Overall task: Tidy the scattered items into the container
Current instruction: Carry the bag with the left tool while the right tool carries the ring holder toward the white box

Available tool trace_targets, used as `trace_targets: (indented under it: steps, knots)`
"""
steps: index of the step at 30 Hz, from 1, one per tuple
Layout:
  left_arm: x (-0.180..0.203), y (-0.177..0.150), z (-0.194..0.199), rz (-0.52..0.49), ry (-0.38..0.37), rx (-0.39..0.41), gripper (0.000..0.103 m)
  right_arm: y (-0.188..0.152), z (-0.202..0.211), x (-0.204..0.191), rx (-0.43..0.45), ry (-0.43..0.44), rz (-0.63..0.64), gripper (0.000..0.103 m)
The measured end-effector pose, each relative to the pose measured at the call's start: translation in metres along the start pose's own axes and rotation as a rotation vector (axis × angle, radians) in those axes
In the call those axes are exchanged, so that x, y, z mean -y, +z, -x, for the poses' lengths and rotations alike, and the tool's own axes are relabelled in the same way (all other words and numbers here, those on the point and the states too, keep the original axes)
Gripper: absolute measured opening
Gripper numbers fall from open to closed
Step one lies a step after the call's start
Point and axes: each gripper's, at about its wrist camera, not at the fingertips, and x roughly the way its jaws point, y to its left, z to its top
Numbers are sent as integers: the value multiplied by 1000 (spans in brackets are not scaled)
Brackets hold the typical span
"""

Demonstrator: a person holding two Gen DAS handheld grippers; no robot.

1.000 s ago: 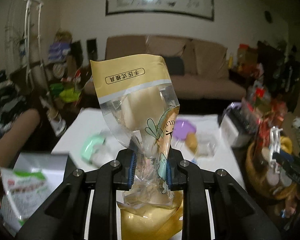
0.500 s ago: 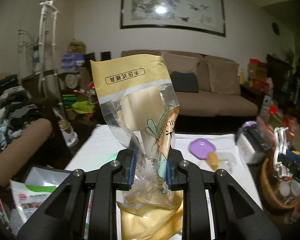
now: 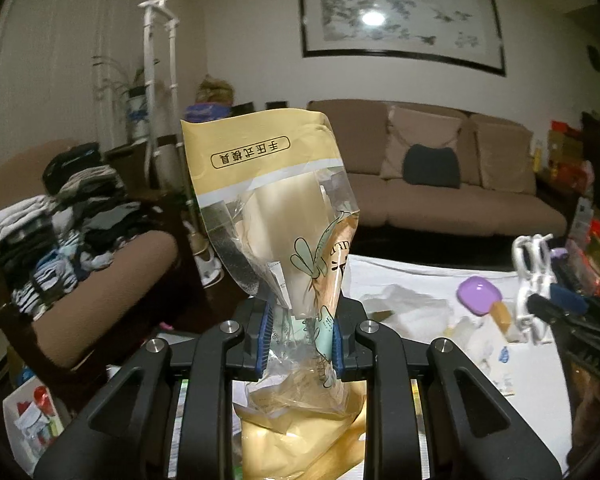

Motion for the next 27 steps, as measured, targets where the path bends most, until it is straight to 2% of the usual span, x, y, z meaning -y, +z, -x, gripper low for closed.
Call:
trace_targets:
  steps: [5,8,12,14,18,21,24,27]
  knots:
    - [-52,-10,-12,73,70,-41,22,0,-33,-59,-41,120,57,47]
    - [-87,-25,-27,129,141,-98,22,-5,-49,-93,-67,175,104,47]
    - [-111,-38,-46,136,209,-169,22,-16,-72,-127,-107,227,149,47]
    - [-117,-45,-53,126,218,-203,22,-23,-85,-135,-135,249,144,47]
    - [-125,-60,-68,122,223,-287,22,-42,-121,-146,-229,349,68,47]
    - [-126,-74,-83,98,266,-355,22,-56,-153,-164,-315,406,35,47]
    - [-130,-86,-98,88,287,-416,22,-68,-180,-182,-384,420,33,47]
    - [-135,-93,-105,89,288,-443,22,-73,-196,-197,-411,408,65,47]
